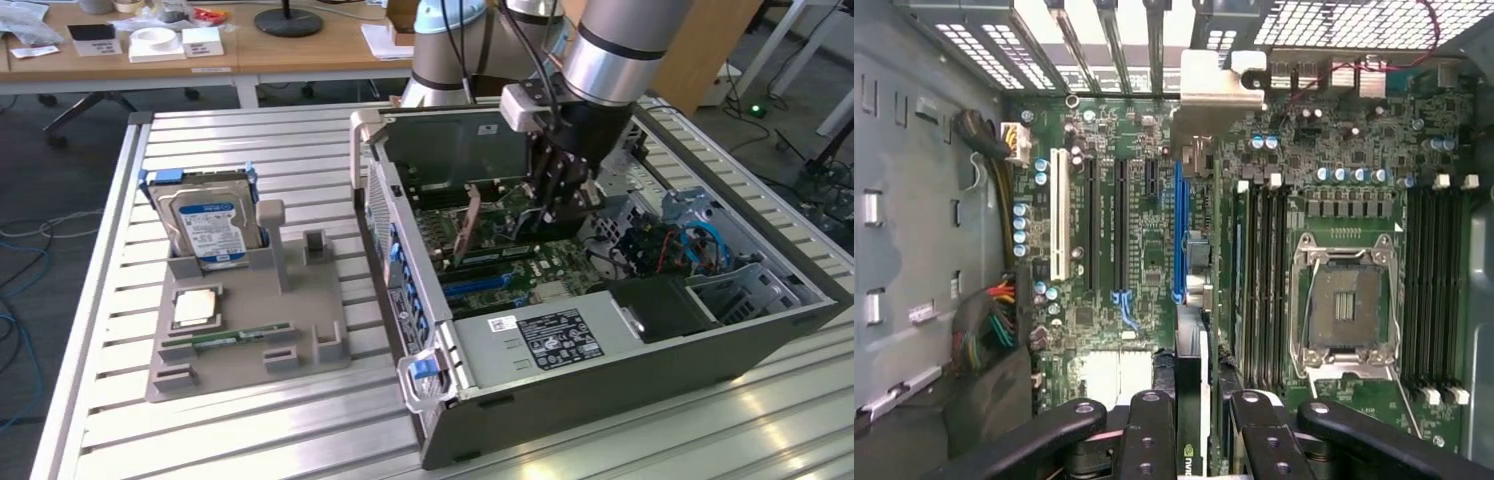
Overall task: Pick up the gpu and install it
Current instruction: 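Insert the gpu into the slot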
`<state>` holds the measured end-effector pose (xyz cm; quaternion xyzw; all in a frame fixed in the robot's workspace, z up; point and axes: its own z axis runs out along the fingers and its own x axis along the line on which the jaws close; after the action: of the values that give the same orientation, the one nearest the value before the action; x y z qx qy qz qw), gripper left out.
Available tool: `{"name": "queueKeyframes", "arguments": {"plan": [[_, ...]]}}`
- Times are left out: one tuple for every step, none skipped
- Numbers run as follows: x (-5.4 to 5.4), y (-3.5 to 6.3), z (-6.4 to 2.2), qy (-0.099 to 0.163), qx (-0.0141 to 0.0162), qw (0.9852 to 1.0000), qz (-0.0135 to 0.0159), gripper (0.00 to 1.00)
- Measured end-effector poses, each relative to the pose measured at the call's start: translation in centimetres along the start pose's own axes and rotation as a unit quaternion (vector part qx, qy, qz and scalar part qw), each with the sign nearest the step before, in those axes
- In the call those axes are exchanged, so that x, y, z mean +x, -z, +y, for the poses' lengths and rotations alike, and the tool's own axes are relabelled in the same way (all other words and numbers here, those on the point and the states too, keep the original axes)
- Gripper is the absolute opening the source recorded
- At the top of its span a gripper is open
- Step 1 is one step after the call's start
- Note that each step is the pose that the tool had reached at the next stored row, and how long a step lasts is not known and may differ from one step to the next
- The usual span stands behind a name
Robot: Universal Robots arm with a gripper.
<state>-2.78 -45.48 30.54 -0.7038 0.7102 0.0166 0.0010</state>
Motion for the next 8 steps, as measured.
{"name": "queueKeyframes", "arguments": {"plan": [[0.01, -0.11, 0.15, 0.0, 0.0007, 1.0, 0.0, 0.26], [0.01, -0.23, 0.29, 0.0, 0.0013, 1.0, 0.0, 0.26], [0.01, -0.36, 0.41, 0.0, 0.0018, 1.0, 0.0001, 0.26], [0.02, -0.51, 0.52, 0.001, 0.0023, 1.0, 0.0, 0.26], [0.03, -0.66, 0.65, 0.001, 0.0028, 1.0, 0.0, 0.26], [0.03, -0.81, 0.77, 0.001, 0.0033, 1.0, 0.0, 0.26], [0.03, -0.96, 0.89, 0.001, 0.0037, 1.0, 0.0, 0.26], [0.04, -1.04, 0.96, 0.001, 0.0039, 1.0, 0.0, 0.26]]}}
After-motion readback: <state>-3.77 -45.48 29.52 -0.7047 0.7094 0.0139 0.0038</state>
